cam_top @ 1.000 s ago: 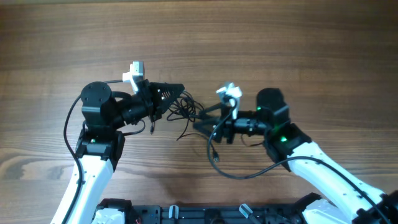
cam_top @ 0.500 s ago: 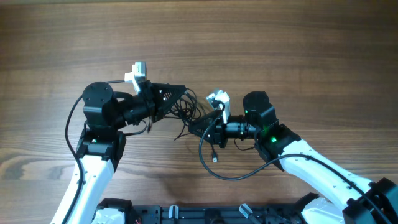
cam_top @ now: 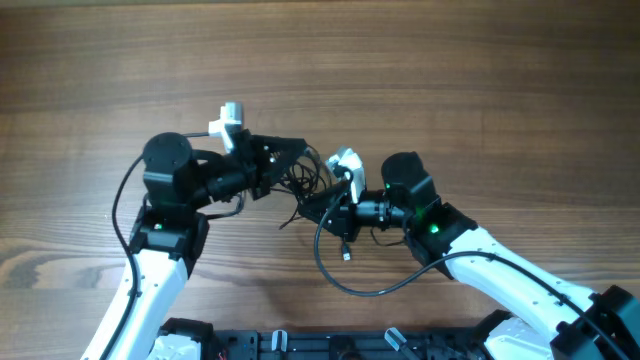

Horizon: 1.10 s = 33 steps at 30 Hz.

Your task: Untangle cables

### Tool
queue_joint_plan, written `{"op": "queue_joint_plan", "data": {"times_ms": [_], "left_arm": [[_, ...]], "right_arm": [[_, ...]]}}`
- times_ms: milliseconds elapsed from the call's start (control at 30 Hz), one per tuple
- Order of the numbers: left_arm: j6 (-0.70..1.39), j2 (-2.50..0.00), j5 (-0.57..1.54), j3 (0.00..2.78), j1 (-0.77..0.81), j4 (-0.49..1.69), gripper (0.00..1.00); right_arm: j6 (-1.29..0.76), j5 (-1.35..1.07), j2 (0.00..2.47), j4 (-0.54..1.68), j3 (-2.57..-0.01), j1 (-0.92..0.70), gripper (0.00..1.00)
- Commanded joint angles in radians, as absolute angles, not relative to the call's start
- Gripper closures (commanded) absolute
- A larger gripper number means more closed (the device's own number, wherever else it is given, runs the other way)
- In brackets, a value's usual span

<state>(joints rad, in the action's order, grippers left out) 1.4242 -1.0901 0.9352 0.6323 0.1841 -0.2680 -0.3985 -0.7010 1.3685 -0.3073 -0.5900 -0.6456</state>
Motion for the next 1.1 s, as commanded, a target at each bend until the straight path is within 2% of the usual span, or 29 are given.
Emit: {"op": "queue_joint_plan", "data": {"times_ms": [0, 167, 333, 367, 533, 633, 800, 900, 967, 1067], "left_arm": [[1.448, -1.083, 0.878, 0.641, 0.226, -0.271, 0.96], [1.443, -1.081, 0.947, 0.641, 0.155, -0.272, 0.96], [1.395, -1.081, 1.105, 0.641, -0.044, -0.272, 0.96], [1.391, -1.081, 1.153, 0.641, -0.138, -0.272, 0.96], [1.391, -1.081, 1.178, 0.641, -0.294, -0.271, 0.96], [1.349, -1.081, 1.179, 0.641, -0.352, -0.271, 0.96], [1.338, -1.081, 1.178, 0.641, -0.406, -0.271, 0.96], [1.327, -1.081, 1.178, 0.641, -0.385, -0.271, 0.94], [1.263, -1.081, 1.169, 0.641, -0.316, -0.268, 0.84], [1.23, -1.081, 1.065, 0.641, -0.188, -0.199, 0.73]], "right_arm": [[-0.396, -0.508, 1.401, -0.265, -0.598, -0.647, 0.95], [-0.508, -0.5, 1.343, -0.174, -0.598, -0.522, 0.96], [-0.496, -0.531, 1.122, 0.071, -0.598, -0.193, 0.96], [-0.483, -0.53, 1.033, 0.169, -0.598, -0.054, 0.95], [-0.445, -0.485, 0.897, 0.368, -0.598, 0.245, 0.95], [-0.445, -0.485, 0.897, 0.435, -0.598, 0.356, 0.96], [-0.49, -0.448, 0.952, 0.48, -0.598, 0.414, 0.96], [-0.411, -0.739, 1.028, 0.459, -0.596, 0.386, 0.95], [-0.388, -0.922, 1.08, 0.406, -0.596, 0.319, 0.95], [-0.424, -1.095, 1.153, 0.173, -0.596, 0.105, 0.95]]}}
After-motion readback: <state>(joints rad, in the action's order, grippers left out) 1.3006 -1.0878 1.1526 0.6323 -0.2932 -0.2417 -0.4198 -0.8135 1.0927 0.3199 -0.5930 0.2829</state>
